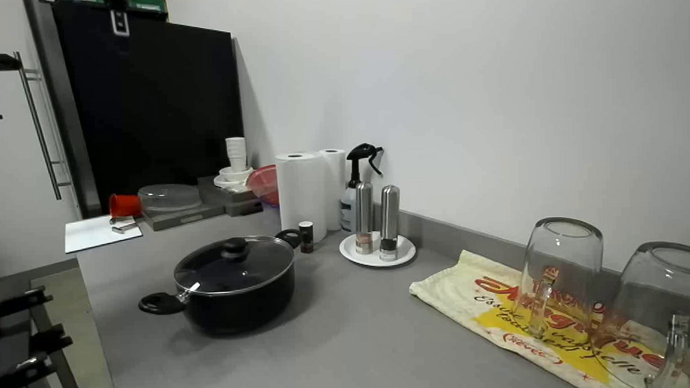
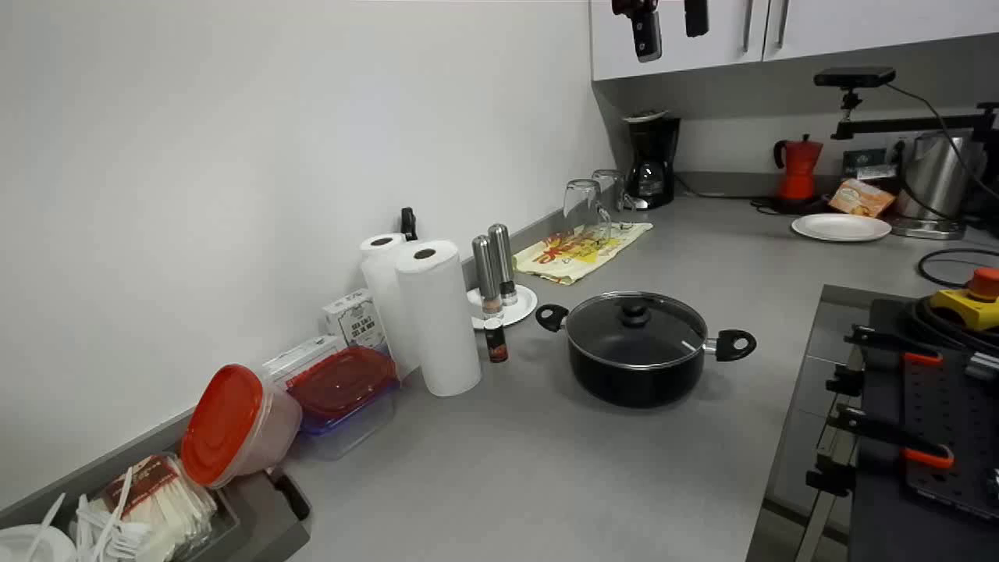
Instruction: Take the lid off of the pot
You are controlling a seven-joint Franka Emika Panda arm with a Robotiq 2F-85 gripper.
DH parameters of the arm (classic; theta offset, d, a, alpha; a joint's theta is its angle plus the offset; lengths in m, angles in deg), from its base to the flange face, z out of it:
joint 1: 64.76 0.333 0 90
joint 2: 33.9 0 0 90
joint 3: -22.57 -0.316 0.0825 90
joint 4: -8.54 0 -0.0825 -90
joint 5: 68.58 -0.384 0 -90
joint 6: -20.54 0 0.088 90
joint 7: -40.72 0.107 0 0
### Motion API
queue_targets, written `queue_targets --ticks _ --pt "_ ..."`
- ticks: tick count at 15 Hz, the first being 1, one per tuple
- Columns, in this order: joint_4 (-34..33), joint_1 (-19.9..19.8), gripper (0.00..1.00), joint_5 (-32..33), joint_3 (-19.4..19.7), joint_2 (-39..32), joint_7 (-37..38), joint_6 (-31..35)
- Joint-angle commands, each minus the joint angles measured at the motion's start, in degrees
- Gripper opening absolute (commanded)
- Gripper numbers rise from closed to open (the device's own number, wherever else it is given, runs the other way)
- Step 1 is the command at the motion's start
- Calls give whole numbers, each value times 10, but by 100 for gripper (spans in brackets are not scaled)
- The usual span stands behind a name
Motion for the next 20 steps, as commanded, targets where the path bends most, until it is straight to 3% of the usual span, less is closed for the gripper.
queue_targets --ticks 1,16,20 --pt "-2 23 100 6 19 -3 5 -2" --pt "-2 23 100 6 19 -3 5 -2" --pt "-11 14 100 31 44 -25 -8 11"
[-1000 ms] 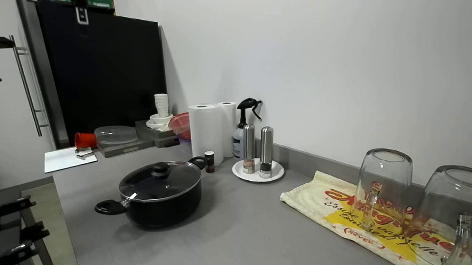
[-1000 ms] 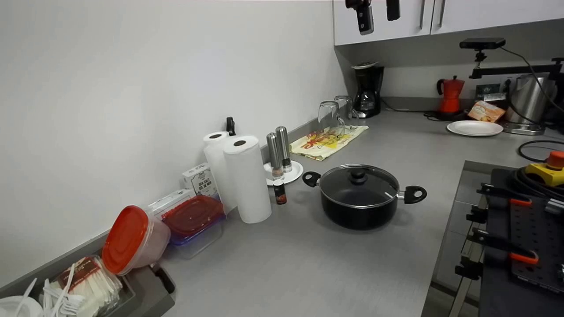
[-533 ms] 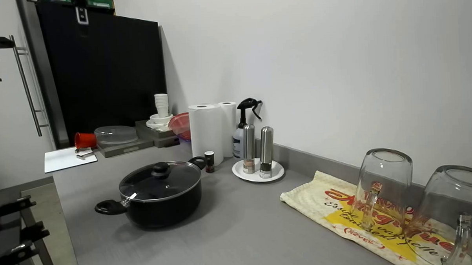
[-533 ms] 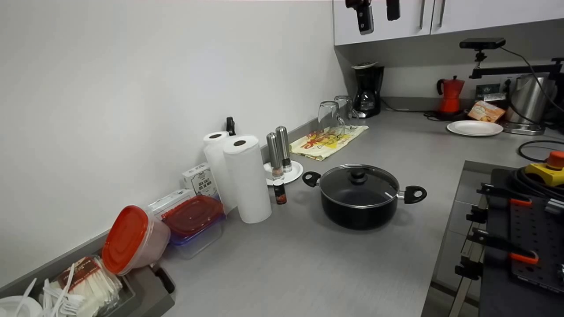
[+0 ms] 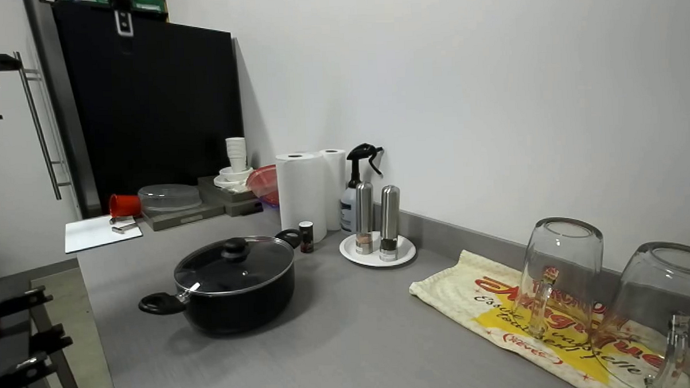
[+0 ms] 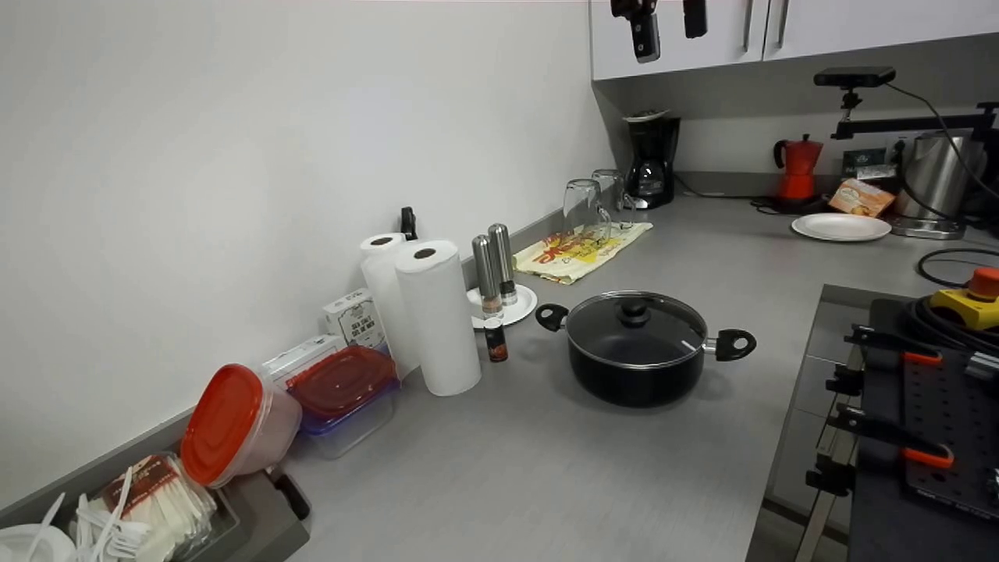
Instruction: Take the lid off of the pot
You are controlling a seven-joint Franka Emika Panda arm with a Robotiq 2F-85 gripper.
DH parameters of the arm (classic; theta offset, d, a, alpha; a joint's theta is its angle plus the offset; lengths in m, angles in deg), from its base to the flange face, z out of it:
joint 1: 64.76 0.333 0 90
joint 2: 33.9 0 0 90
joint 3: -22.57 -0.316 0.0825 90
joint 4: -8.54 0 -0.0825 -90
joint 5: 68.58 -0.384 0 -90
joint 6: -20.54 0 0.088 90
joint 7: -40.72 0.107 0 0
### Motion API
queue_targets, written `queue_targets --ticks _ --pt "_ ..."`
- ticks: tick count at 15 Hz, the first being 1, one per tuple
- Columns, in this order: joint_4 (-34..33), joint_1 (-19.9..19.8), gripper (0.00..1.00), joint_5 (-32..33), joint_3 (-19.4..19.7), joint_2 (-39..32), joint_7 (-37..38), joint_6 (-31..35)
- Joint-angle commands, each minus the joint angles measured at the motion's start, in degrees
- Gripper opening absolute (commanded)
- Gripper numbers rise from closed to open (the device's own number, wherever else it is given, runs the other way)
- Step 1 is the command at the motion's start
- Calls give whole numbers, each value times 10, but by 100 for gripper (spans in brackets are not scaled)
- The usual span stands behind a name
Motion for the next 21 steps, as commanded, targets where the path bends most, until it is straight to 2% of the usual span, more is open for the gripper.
queue_targets --ticks 1,6,11,21 --pt "-12 5 100 30 31 -26 -8 13" --pt "-15 -3 100 43 77 -82 -25 64" --pt "6 -1 100 15 114 -145 -49 125" --pt "115 8 100 -88 130 -203 -58 190"
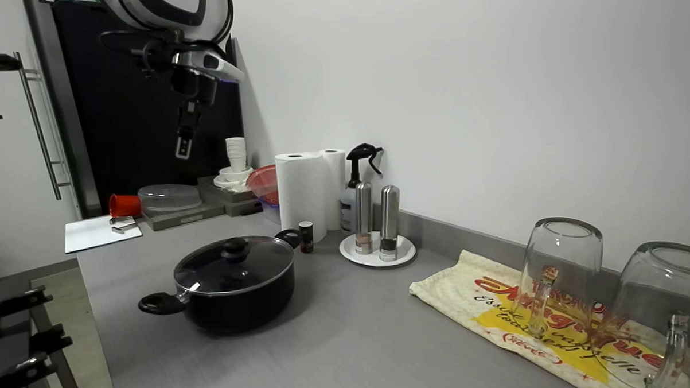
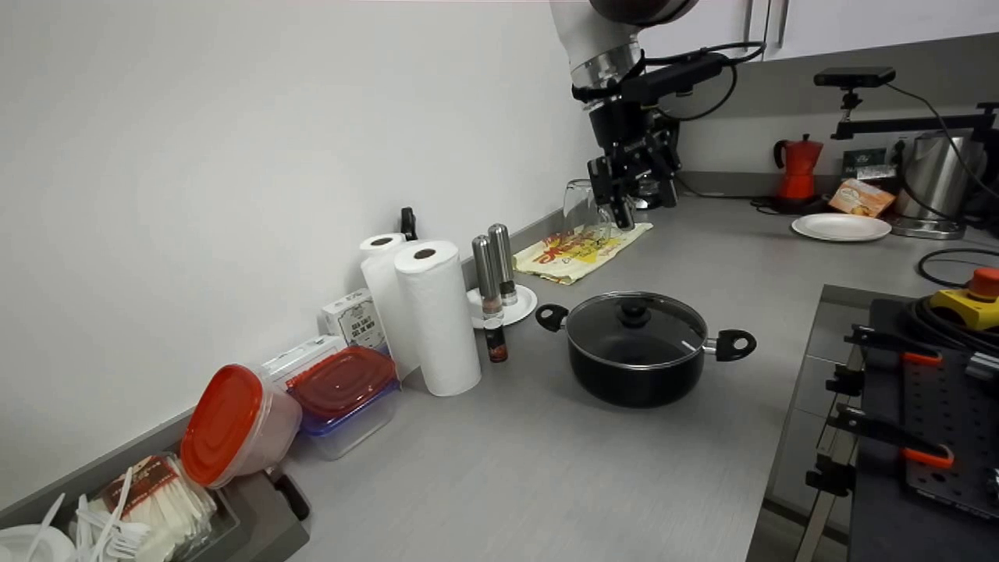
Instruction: Take the lid off of the pot
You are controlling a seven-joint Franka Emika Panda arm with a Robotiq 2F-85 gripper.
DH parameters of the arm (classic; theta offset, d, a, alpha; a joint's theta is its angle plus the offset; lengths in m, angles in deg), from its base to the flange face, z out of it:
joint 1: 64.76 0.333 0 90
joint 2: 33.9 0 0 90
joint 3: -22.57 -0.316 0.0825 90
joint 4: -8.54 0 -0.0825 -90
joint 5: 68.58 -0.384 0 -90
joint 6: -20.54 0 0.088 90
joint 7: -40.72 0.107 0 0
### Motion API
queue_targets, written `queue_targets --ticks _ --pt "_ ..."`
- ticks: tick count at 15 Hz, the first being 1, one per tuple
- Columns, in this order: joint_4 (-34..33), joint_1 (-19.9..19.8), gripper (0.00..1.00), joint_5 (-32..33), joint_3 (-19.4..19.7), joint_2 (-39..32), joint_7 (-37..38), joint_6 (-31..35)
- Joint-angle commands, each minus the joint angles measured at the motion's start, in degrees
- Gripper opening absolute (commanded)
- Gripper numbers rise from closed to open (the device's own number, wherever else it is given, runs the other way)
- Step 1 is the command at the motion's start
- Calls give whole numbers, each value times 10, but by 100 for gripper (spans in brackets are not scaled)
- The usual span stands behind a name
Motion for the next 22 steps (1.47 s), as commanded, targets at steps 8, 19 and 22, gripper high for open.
queue_targets --ticks 8,19,22 --pt "106 -13 100 -117 53 -69 -4 88" --pt "26 14 100 10 63 -6 148 158" --pt "-9 23 100 -2 50 -25 171 152"
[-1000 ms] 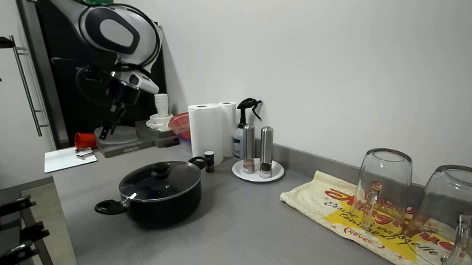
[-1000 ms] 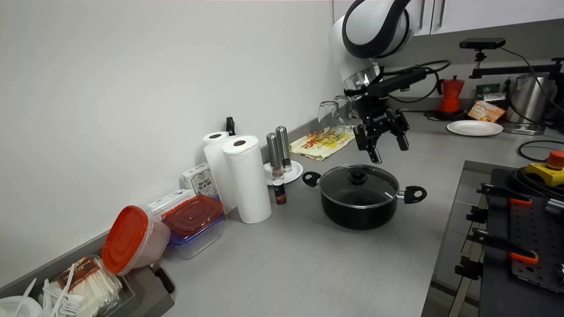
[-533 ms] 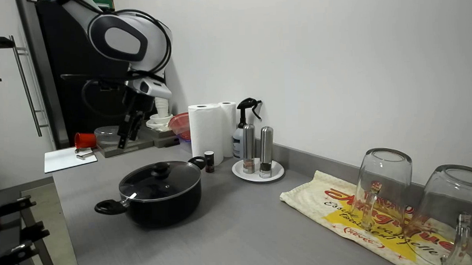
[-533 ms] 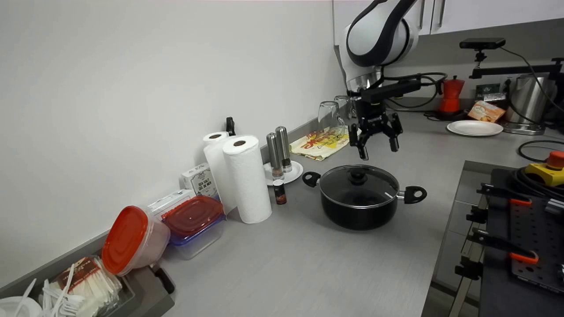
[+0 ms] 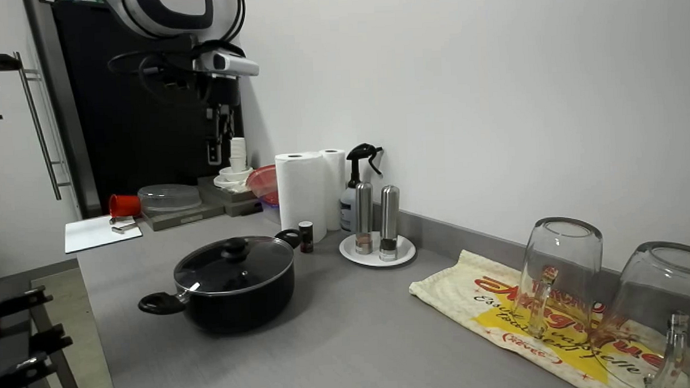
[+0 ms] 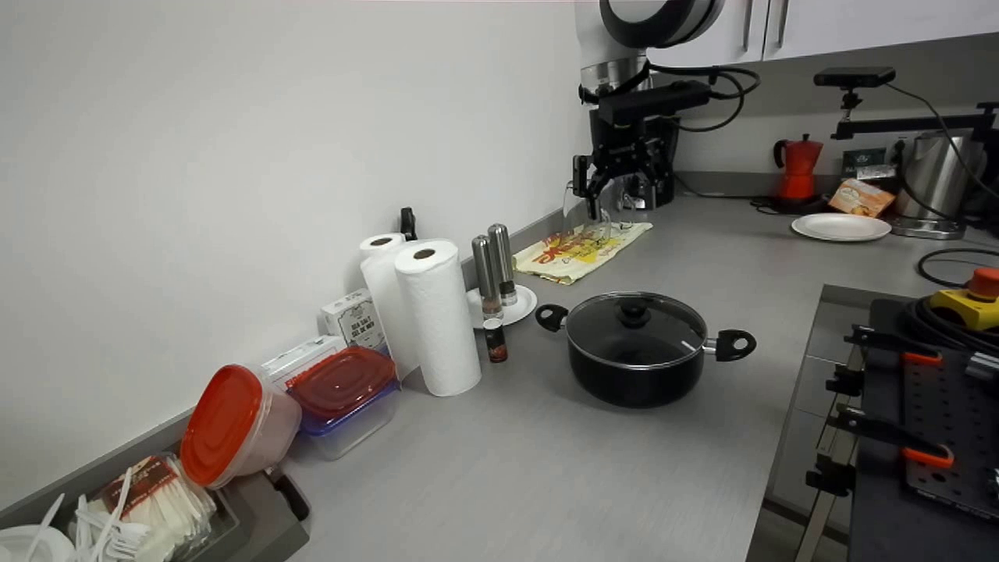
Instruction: Take the lid off of the pot
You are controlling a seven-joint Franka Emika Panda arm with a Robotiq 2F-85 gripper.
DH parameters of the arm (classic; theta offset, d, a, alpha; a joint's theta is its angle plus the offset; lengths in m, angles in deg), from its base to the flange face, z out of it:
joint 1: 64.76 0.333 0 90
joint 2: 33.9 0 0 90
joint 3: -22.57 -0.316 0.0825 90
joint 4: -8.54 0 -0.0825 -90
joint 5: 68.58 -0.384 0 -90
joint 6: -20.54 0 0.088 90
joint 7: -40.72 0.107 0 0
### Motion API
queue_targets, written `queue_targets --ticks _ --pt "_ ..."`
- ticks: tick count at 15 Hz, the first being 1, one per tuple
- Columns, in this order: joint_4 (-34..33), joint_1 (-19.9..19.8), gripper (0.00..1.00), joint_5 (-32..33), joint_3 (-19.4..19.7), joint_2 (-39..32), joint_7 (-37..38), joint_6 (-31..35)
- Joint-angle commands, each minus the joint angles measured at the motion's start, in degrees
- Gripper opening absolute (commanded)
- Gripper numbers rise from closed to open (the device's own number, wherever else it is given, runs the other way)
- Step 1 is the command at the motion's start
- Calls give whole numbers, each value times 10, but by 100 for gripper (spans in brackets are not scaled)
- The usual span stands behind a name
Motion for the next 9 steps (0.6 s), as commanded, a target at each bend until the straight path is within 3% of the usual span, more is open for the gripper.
queue_targets --ticks 1,3,6,7,9 --pt "-42 12 100 -32 -19 -26 -25 -23" --pt "-48 15 100 -99 -34 -36 -92 -13" --pt "-61 22 100 -147 -50 -46 -165 -30" --pt "-40 23 100 -118 -41 -34 -120 -9" --pt "-40 25 100 -120 -42 -37 -123 -9"
